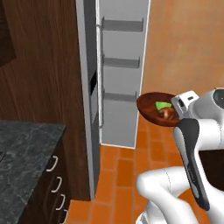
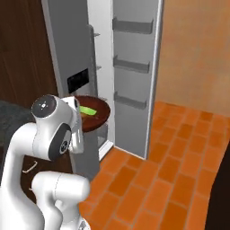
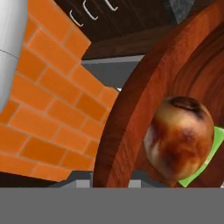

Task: Pick the chicken drumstick and lemon wedge from their plates and place them in the bowl. Then put the bowl in the fridge.

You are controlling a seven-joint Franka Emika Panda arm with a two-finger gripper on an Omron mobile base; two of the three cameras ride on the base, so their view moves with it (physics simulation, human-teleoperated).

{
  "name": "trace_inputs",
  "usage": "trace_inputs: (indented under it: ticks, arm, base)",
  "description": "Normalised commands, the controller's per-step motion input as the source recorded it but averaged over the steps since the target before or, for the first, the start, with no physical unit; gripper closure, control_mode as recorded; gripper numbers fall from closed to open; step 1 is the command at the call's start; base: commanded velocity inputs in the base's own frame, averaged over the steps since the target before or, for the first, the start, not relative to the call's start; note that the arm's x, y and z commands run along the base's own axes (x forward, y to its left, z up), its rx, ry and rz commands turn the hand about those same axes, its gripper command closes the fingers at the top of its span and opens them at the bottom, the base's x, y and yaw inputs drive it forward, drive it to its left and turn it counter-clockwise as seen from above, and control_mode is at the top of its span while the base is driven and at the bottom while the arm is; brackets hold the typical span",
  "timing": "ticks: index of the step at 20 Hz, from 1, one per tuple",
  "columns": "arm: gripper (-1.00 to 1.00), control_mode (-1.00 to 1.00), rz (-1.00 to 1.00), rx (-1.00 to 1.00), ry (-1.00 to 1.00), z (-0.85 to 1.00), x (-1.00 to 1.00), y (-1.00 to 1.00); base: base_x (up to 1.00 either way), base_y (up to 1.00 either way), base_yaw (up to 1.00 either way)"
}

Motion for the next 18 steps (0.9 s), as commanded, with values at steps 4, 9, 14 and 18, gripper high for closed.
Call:
trace_inputs:
  ticks: [4, 9, 14, 18]
  arm:
    - [1.00, 1.00, 0.00, 0.00, 0.00, 0.00, 0.00, 0.00]
    - [1.00, 1.00, 0.00, 0.00, 0.00, 0.00, 0.00, 0.00]
    - [1.00, 1.00, 0.00, 0.00, 0.00, 0.00, 0.00, 0.00]
    - [1.00, 1.00, 0.00, 0.00, 0.00, 0.00, 0.00, 0.00]
  base:
    - [1.00, -0.51, 0.43]
    - [0.71, -0.86, 0.50]
    - [0.24, -0.91, 0.60]
    - [0.17, -0.90, 0.57]
